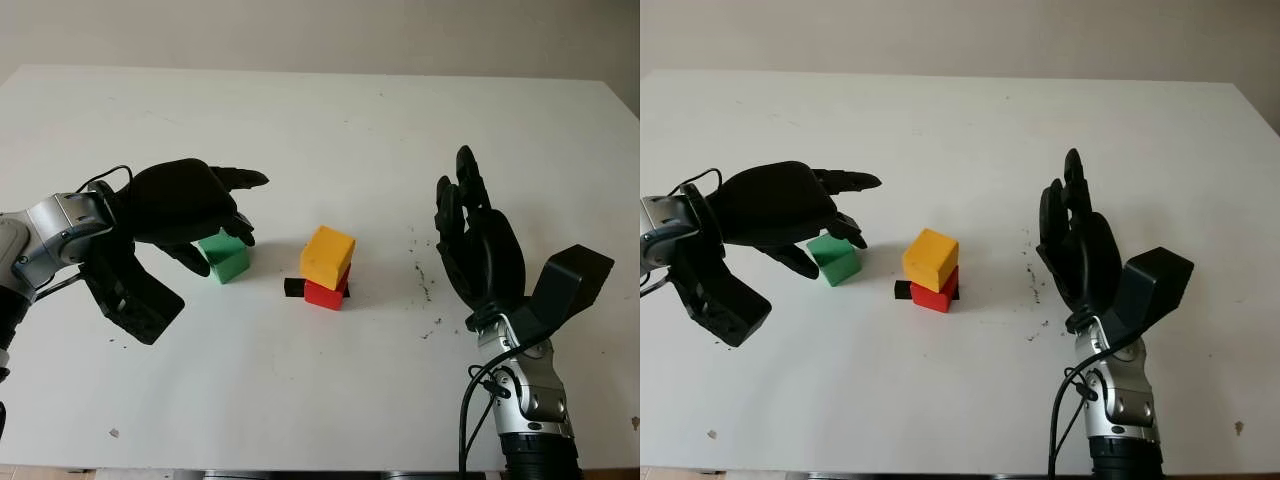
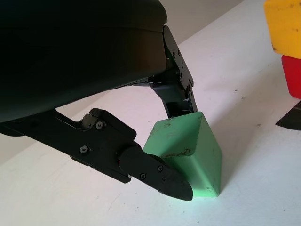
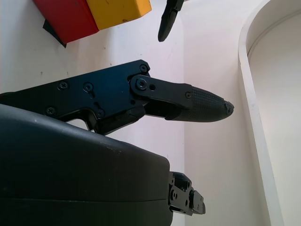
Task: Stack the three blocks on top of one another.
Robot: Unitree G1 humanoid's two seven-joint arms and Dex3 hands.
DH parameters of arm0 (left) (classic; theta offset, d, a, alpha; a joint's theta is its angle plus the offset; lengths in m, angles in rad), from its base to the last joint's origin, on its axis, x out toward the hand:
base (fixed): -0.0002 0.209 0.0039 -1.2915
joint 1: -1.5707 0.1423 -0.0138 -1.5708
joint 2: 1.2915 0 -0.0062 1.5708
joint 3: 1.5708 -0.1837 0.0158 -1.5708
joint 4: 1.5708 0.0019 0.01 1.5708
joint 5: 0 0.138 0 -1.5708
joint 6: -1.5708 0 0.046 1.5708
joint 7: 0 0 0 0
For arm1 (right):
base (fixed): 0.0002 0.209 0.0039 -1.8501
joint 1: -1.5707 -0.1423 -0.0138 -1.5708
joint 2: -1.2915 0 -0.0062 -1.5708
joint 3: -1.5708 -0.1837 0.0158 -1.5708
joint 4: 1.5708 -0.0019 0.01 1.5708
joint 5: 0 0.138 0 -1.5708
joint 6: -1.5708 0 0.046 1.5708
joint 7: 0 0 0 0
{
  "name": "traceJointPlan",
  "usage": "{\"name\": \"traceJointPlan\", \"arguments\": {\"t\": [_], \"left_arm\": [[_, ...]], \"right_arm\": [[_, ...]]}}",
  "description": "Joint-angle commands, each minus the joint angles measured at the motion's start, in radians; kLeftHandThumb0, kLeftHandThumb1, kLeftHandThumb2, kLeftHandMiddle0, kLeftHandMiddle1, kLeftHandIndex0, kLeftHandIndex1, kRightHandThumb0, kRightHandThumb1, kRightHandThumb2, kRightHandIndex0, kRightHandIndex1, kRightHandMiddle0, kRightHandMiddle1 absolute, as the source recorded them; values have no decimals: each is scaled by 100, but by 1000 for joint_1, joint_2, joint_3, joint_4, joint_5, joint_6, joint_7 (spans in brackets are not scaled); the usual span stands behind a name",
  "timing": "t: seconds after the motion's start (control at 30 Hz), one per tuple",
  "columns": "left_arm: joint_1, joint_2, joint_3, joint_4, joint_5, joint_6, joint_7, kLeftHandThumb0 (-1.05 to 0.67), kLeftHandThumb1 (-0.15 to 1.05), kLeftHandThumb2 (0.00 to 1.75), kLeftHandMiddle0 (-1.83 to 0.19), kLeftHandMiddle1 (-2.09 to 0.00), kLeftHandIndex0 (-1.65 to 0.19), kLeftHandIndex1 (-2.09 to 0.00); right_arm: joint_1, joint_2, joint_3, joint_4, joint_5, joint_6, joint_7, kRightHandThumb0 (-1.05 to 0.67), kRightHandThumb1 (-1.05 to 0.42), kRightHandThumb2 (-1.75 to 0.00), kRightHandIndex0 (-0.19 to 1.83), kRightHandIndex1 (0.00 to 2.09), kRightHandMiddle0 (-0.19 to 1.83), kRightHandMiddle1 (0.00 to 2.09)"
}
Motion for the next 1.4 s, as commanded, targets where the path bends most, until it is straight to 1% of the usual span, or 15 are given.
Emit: {"name": "traceJointPlan", "arguments": {"t": [0.0,0.2,0.3,0.4,0.53,0.6,0.73,0.83,0.97,1.03,1.1,1.2,1.23,1.3,1.37], "left_arm": [[-21,0,-15,9,12,-6,16,-44,89,6,-32,-6,-66,-90],[-26,2,-19,22,22,-15,40,-40,90,5,-35,-6,-61,-99],[-32,7,-18,22,27,-13,40,-39,90,5,-36,-6,-60,-99],[-42,10,-14,15,31,-2,28,-38,90,5,-38,-7,-61,-95],[-61,14,-2,-16,24,31,-15,-37,90,5,-40,-6,-62,-94],[-90,15,5,-55,2,66,-105,-37,89,5,-39,-6,-63,-90],[-147,12,5,-94,-9,103,-207,-37,87,5,-44,-7,-68,-86],[-193,11,2,-111,-18,103,-250,-37,87,5,-45,-6,-65,-92],[-267,-17,4,-144,-58,122,-341,-43,86,6,-44,-5,-63,-103],[-287,-35,15,-155,-106,137,-377,-43,87,6,-44,-5,-62,-103],[-303,-51,25,-162,-163,150,-412,-41,86,5,-47,-6,-65,-95],[-339,-70,26,-177,-223,166,-476,-42,87,6,-44,-5,-66,-93],[-349,-77,25,-185,-240,173,-496,-42,87,5,-44,-5,-66,-94],[-365,-100,26,-202,-298,207,-555,-43,88,6,-42,-5,-61,-111],[-375,-121,25,-222,-348,249,-614,-44,89,6,-40,-5,-59,-118]], "right_arm": [[7,-3,-3,-17,5,5,0,-67,-105,-58,-19,0,-19,0],[11,-5,-2,-22,1,4,-2,-66,-105,-58,-19,0,-19,0],[11,-6,-1,-17,-2,-1,0,-66,-105,-59,-19,0,-19,0],[11,-3,-3,-15,4,-2,3,-66,-105,-59,-19,0,-19,0],[11,-5,-3,-14,3,1,7,-66,-105,-58,-19,0,-19,0],[11,-6,-1,-11,0,-4,10,-66,-105,-58,-19,0,-19,0],[12,-6,3,-15,-9,-1,7,-66,-105,-59,-19,0,-19,0],[11,-3,7,-11,-17,-8,4,-66,-105,-59,-19,0,-19,0],[7,4,11,-6,-21,-5,-2,-66,-105,-59,-19,0,-19,0],[7,6,13,-7,-20,-1,-4,-67,-105,-59,-19,0,-19,0],[7,9,13,-9,-18,5,-8,-68,-105,-58,-19,0,-19,0],[7,10,15,-6,-20,-1,-10,-68,-105,-57,-19,0,-19,0],[7,11,15,-3,-21,-6,-11,-68,-105,-57,-19,0,-19,0],[5,10,17,4,-26,-16,-10,-67,-105,-58,-19,0,-19,0],[3,9,19,9,-29,-20,-7,-68,-105,-58,-19,0,-19,0]]}}
